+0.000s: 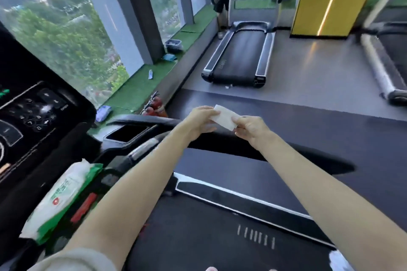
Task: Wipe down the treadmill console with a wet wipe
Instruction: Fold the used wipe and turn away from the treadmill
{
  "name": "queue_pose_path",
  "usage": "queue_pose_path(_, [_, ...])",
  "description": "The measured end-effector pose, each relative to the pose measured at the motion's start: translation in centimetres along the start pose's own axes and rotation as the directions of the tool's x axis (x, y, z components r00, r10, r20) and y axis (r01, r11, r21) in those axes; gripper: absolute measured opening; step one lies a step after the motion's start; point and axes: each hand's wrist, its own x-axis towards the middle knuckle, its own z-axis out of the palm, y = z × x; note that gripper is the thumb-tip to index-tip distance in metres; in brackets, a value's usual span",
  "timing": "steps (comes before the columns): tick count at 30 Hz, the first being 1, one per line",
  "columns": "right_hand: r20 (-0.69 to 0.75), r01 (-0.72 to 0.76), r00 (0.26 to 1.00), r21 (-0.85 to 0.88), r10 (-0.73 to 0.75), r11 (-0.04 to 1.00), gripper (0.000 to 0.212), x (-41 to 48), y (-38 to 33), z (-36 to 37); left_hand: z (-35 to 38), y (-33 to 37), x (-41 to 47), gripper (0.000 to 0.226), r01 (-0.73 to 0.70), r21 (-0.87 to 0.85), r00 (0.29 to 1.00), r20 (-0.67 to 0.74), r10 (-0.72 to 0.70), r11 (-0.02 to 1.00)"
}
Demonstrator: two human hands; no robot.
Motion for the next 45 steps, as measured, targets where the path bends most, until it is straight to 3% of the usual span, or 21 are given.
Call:
queue_pose_path(4, [-0.186,0.019,0.982,0.073,-0.005,0.997,0.004,-2.8,-0.1,-12.3,12.3,-0.1,2.0,0.010,-0.005,0.053,0.992,0.125,-0.002,0.999])
queue_pose_path(7, [-0.328,0.016,0.945,0.119,0.024,0.993,0.009,-5.5,0.3,-22.3,23.1,-1.0,2.6,0.016,0.036,0.113,0.960,0.272,-0.066,0.993])
queue_pose_path(11, [-0.492,-0.022,0.864,0.174,0.106,0.985,0.019,-9.5,1.5,-35.2,37.2,-2.8,1.8,0.008,0.084,0.193,0.895,0.418,-0.159,0.978])
queue_pose_path(18, [-0.666,-0.033,0.697,0.344,0.268,0.938,0.007,-14.1,5.5,-49.5,54.0,-7.9,0.1,0.011,0.176,0.297,0.782,0.537,-0.317,0.938])
queue_pose_path(24, [-0.718,-0.113,0.511,0.489,0.473,0.865,0.011,-15.5,12.3,-55.4,61.5,-13.7,0.0,0.007,0.225,0.496,0.662,0.554,-0.504,0.839])
queue_pose_path(30, [-0.723,-0.084,0.326,0.620,0.609,0.780,0.018,-15.6,18.6,-58.5,66.2,-19.9,0.5,0.004,0.289,0.667,0.528,0.487,-0.696,0.686])
queue_pose_path(34, [-0.642,-0.137,0.276,0.711,0.716,0.690,0.024,-15.7,22.9,-59.4,67.0,-23.6,-0.3,0.011,0.335,0.750,0.502,0.369,-0.782,0.570])
queue_pose_path(39, [-0.601,-0.236,0.219,0.732,0.769,0.639,0.032,-14.8,26.4,-61.7,68.5,-27.3,-0.5,0.027,0.370,0.765,0.543,0.282,-0.791,0.527])
queue_pose_path(43, [-0.629,-0.338,0.235,0.661,0.741,0.670,0.035,-13.9,27.5,-62.8,69.8,-29.7,-0.9,0.030,0.400,0.757,0.575,0.231,-0.785,0.516])
queue_pose_path(45, [-0.610,-0.372,0.285,0.641,0.739,0.672,0.046,-13.5,27.6,-63.0,70.3,-30.9,-0.9,0.026,0.407,0.756,0.593,0.209,-0.778,0.513])
